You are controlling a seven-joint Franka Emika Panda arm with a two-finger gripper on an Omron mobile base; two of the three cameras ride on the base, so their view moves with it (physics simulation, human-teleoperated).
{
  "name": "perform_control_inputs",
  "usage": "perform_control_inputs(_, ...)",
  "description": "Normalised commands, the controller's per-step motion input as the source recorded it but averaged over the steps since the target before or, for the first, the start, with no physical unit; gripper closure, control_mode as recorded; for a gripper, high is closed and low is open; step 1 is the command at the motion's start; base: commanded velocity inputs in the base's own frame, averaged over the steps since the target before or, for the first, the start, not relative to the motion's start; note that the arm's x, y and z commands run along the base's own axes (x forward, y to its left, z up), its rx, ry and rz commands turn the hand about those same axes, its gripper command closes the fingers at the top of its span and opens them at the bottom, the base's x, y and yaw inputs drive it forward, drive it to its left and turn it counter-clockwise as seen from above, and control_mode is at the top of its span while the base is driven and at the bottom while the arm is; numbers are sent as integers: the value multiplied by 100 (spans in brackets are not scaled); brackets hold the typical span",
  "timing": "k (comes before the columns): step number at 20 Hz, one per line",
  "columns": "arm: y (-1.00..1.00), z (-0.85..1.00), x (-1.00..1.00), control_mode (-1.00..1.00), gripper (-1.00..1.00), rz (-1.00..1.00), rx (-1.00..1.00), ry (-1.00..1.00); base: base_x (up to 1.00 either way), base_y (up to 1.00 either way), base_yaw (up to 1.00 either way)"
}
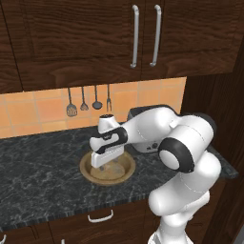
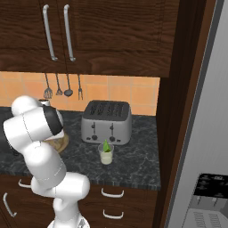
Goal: Grab a lemon wedge from the fridge and one ice cube from the ice bowl, and put them in the glass of lemonade.
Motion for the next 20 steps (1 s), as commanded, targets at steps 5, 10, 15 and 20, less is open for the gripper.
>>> perform_control_inputs(5, 0, -29, -3, -100, -100, 0, 0, 3, 0, 0, 0)
perform_control_inputs(10, 0, -30, -6, -100, -100, 0, 0, 0, 0, 0, 0)
perform_control_inputs(15, 0, -15, -24, -100, -100, 0, 0, 0, 0, 0, 0)
perform_control_inputs(20, 0, -12, -25, -100, -100, 0, 0, 1, 0, 0, 0)
